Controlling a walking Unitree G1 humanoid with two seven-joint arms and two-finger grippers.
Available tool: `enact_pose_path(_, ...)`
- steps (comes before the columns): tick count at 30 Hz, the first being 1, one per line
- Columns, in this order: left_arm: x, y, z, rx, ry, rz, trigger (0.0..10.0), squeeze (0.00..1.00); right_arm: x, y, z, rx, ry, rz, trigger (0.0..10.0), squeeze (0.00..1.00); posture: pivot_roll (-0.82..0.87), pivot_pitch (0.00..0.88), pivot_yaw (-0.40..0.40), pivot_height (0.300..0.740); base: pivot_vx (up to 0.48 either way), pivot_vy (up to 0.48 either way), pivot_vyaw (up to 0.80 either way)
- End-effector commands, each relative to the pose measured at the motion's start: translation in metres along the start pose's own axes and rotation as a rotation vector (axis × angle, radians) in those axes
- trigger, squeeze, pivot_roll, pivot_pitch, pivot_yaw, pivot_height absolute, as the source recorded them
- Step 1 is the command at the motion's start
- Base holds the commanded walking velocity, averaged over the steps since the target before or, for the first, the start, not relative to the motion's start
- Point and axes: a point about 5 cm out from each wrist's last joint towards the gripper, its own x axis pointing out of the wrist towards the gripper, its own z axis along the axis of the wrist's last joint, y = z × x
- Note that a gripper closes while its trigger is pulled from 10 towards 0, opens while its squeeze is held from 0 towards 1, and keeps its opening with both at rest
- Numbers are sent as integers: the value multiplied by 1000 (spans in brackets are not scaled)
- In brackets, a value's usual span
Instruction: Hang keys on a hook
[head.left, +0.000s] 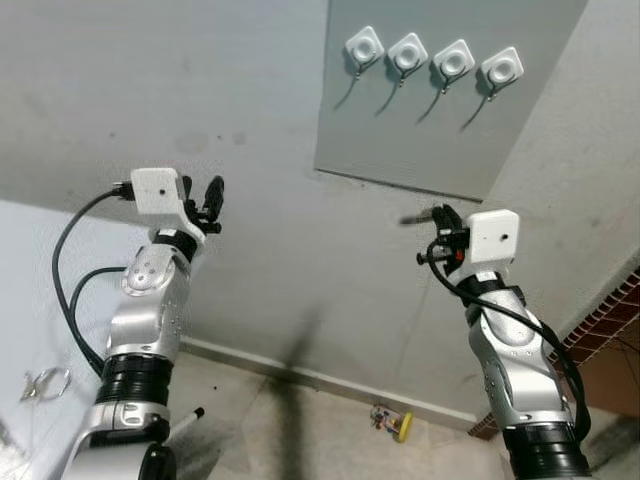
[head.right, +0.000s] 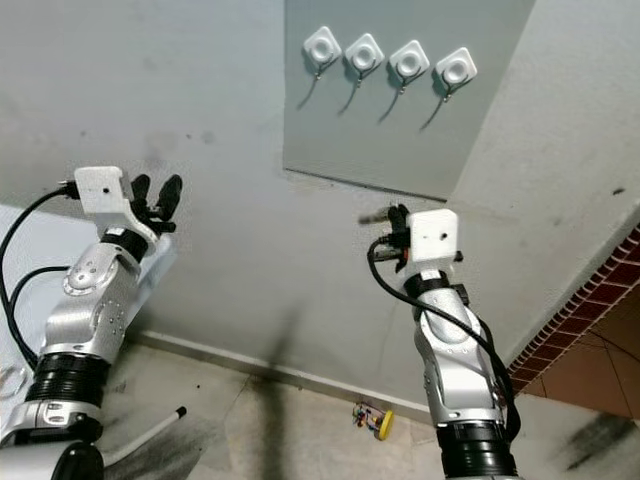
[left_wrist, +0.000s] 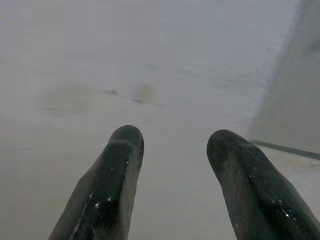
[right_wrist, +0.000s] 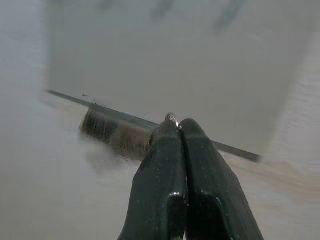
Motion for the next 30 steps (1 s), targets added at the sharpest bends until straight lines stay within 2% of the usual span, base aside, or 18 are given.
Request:
enact_pose_path(1, 4, -13, 0, -8, 3, -35, 10000, 0, -1, -10, 4, -23, -12, -29, 10000, 0, -157, 7, -36, 740, 379, 0, 0)
enact_pose_path(11, 4, -15, 0, -11, -1, -40, 10000, 0, -1, -10, 5, -28, -12, -19, 10000, 0, -159, 0, -42, 740, 370, 0, 0)
enact_pose_path(17, 3, -21, 4, 12, -41, -71, 10000, 0, -1, -8, 5, -41, -11, 8, 10000, 0, -160, 0, -44, 740, 0, 0, 0)
enact_pose_path(19, 1, -33, 8, 77, -68, -151, 10000, 0, 1, -4, 8, -42, -23, 59, 10000, 0, -159, 0, -46, 740, 0, 0, 0)
enact_pose_path(23, -3, -49, 14, 125, -107, -261, 10000, 0, 2, 2, 15, -53, -40, 125, 10000, 0, -157, 0, -46, 740, 0, 0, 0)
enact_pose_path(27, -6, -57, 16, 143, -127, -313, 10000, 0, 3, 8, 20, -36, -53, 168, 10000, 0, -157, 0, -46, 740, 0, 0, 0)
enact_pose_path(29, -10, -67, 20, 144, -148, -368, 10000, 0, 2, 22, 29, -11, -82, 243, 10000, 0, -154, 0, -48, 740, 0, 0, 0)
enact_pose_path(30, -10, -67, 20, 144, -148, -368, 10000, 0, 2, 22, 29, -11, -82, 243, 10000, 0, -154, 0, -48, 740, 0, 0, 0)
